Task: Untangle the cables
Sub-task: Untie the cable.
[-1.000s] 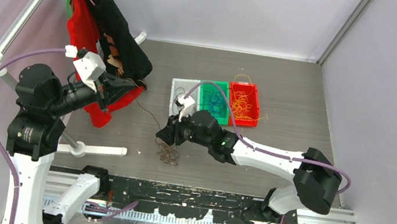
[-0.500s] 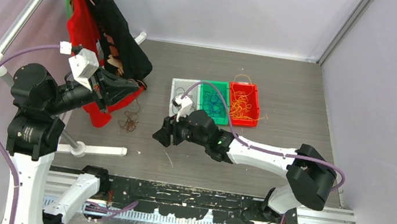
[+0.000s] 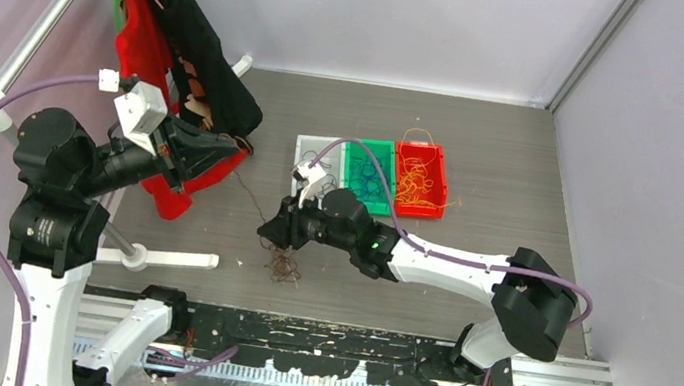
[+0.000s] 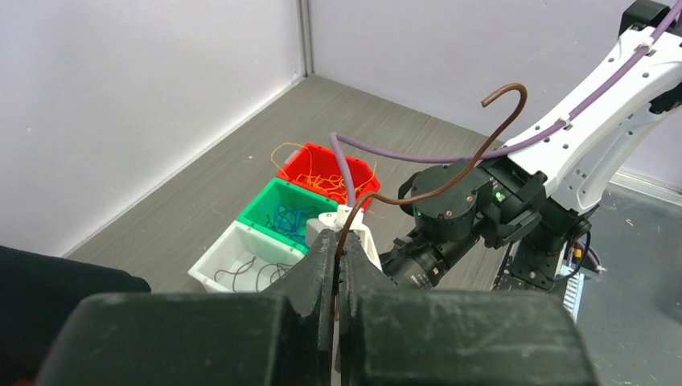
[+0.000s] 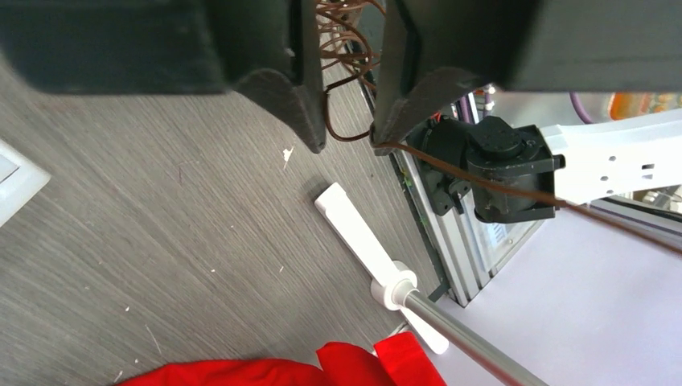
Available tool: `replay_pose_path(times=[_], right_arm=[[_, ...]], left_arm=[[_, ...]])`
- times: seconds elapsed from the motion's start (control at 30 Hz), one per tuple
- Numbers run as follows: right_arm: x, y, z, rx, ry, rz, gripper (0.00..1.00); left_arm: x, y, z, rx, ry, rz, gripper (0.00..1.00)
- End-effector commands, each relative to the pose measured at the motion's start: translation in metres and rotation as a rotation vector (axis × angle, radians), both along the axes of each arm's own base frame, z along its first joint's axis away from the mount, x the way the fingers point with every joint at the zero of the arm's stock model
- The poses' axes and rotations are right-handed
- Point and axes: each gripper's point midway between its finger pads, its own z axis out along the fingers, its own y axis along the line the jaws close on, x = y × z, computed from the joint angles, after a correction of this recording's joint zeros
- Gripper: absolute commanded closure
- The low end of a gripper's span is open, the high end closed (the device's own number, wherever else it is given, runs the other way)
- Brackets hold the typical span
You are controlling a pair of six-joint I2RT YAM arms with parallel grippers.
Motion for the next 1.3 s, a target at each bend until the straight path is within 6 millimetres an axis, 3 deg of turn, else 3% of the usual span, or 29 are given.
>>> replay_pose_path(times=[0.0,0.17,0.3,0.53,0.63,0.77,0.87,0.97,1.03,1.17,1.27], right_arm=[[0.004,0.007,0.013,0.01,-0.022,-0.001,0.71],[0.0,0.007,0.012,0.015,-0.007,0.014,0.76],[-0.001,0.011,0.02,0.04,-0.008,0.025,0.85],[0.0,0.01,0.03,0.058,-0.028,0.019,0.87],[0.002,0.009,0.031,0.062,-0.031,0.007,0.92],[0.017,-0.001,0.018,0.002,-0.034,-0.087,0.98],[0.041,-0.025,0.002,-0.086,-0.044,-0.218,0.99],[0.067,-0.066,-0.006,-0.127,-0.014,-0.362,0.99],[0.075,-0.084,0.004,-0.08,0.022,-0.386,0.99],[0.066,-0.102,0.03,-0.082,0.007,-0.33,0.99],[0.058,-0.114,0.038,-0.113,0.022,-0.306,0.99]], left_arm=[[-0.01,-0.001,0.027,-0.009,-0.103,-0.019,1.0],[-0.014,-0.002,0.034,-0.022,-0.108,-0.029,1.0],[-0.016,-0.003,0.038,-0.024,-0.116,-0.033,1.0],[-0.017,-0.003,0.04,-0.025,-0.124,-0.033,1.0],[-0.017,-0.003,0.04,-0.025,-0.126,-0.031,1.0],[-0.021,-0.002,0.043,-0.026,-0.127,-0.033,1.0],[-0.028,0.0,0.039,0.016,-0.141,-0.025,1.0],[-0.028,0.014,0.016,0.103,-0.116,0.064,1.0],[-0.017,0.034,-0.016,0.196,-0.073,0.19,1.0],[0.014,0.085,-0.082,0.381,-0.049,0.474,1.0],[0.018,0.106,-0.107,0.472,-0.106,0.568,1.0]])
